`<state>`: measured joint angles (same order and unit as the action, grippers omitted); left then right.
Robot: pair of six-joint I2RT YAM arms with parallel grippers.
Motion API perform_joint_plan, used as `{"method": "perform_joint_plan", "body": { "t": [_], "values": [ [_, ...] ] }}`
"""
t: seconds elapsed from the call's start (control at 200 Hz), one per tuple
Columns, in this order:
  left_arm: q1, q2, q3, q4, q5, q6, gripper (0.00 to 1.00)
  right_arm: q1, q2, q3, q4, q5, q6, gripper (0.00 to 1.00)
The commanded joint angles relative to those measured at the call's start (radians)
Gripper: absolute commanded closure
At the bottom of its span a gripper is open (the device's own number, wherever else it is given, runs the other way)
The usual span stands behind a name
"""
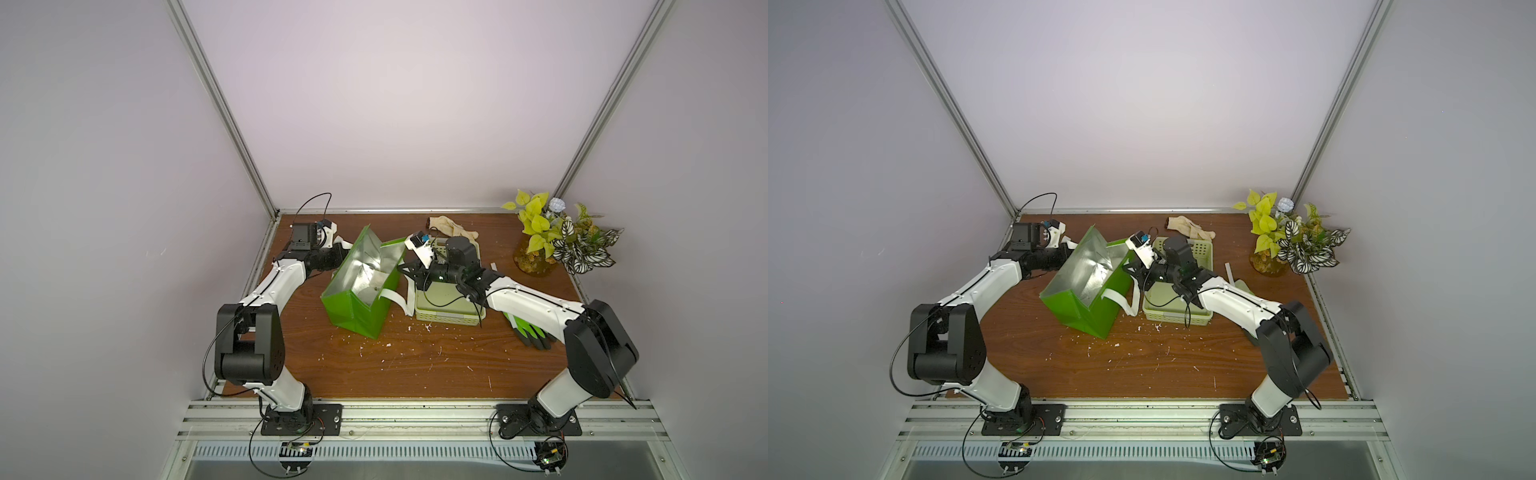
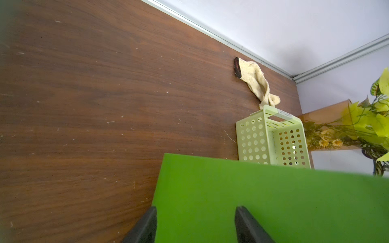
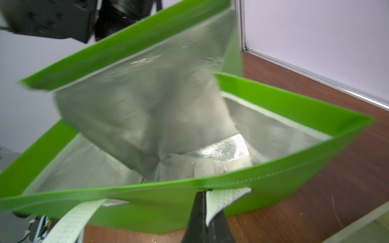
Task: Place the ice pack in the delivery bag
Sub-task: Close the delivery bag at the center of the board.
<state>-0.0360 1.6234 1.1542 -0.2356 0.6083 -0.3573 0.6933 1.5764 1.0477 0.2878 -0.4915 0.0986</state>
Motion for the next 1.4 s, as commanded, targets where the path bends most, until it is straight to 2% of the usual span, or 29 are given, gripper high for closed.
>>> {"method": "perform_joint_plan", "body": {
  "t": [0.0, 0.125, 0.2, 0.285, 0.345, 0.465, 0.59, 0.671, 0.771, 0.911, 1.041, 1.166, 1.391],
  "values": [
    [-0.065, 0.033, 0.058, -0.018, 0.024, 0.049, 0.38, 0.044, -0.063, -0.024, 0.048, 0.028, 0.038, 1.0],
    [-0.088, 0.051, 0.1, -0.037, -0.003, 0.053, 0.37, 0.058, -0.076, -0.031, 0.051, 0.068, 0.045, 1.0],
    [-0.087, 0.044, 0.145, -0.096, -0.063, 0.095, 0.33, 0.056, -0.082, -0.026, 0.024, 0.1, 0.026, 1.0],
    [-0.073, 0.039, 0.209, -0.199, -0.102, 0.153, 0.24, 0.054, -0.096, -0.032, 0.006, 0.119, 0.002, 0.83],
    [-0.048, 0.021, 0.246, -0.247, -0.116, 0.178, 0.21, 0.051, -0.109, -0.038, -0.01, 0.129, -0.022, 0.71],
    [0.017, -0.055, 0.285, -0.3, -0.136, 0.215, 0.13, 0.027, -0.156, -0.06, -0.059, 0.125, -0.098, 0.54],
    [0.027, -0.159, 0.301, -0.339, -0.186, 0.257, 0.01, -0.039, -0.24, -0.085, -0.163, 0.06, -0.254, 0.37],
    [0.027, -0.212, 0.307, -0.364, -0.191, 0.261, 0.01, -0.11, -0.299, -0.107, -0.198, 0.004, -0.324, 0.22],
    [0.026, -0.258, 0.295, -0.387, -0.162, 0.255, 0.02, -0.185, -0.359, -0.164, -0.139, -0.04, -0.385, 0.02],
    [0.026, -0.25, 0.284, -0.392, -0.081, 0.224, 0.0, -0.205, -0.339, -0.216, -0.016, -0.132, -0.503, 0.01],
    [0.026, -0.177, 0.354, -0.416, -0.06, 0.224, 0.13, -0.209, -0.247, -0.228, 0.154, -0.206, -0.542, 0.01],
    [0.025, -0.105, 0.378, -0.425, -0.038, 0.232, 0.27, -0.208, -0.137, -0.164, 0.241, -0.291, -0.534, 0.01],
    [-0.048, -0.031, 0.35, -0.424, -0.023, 0.262, 0.31, -0.191, 0.017, -0.078, 0.344, -0.369, -0.507, 0.01]
  ]
}}
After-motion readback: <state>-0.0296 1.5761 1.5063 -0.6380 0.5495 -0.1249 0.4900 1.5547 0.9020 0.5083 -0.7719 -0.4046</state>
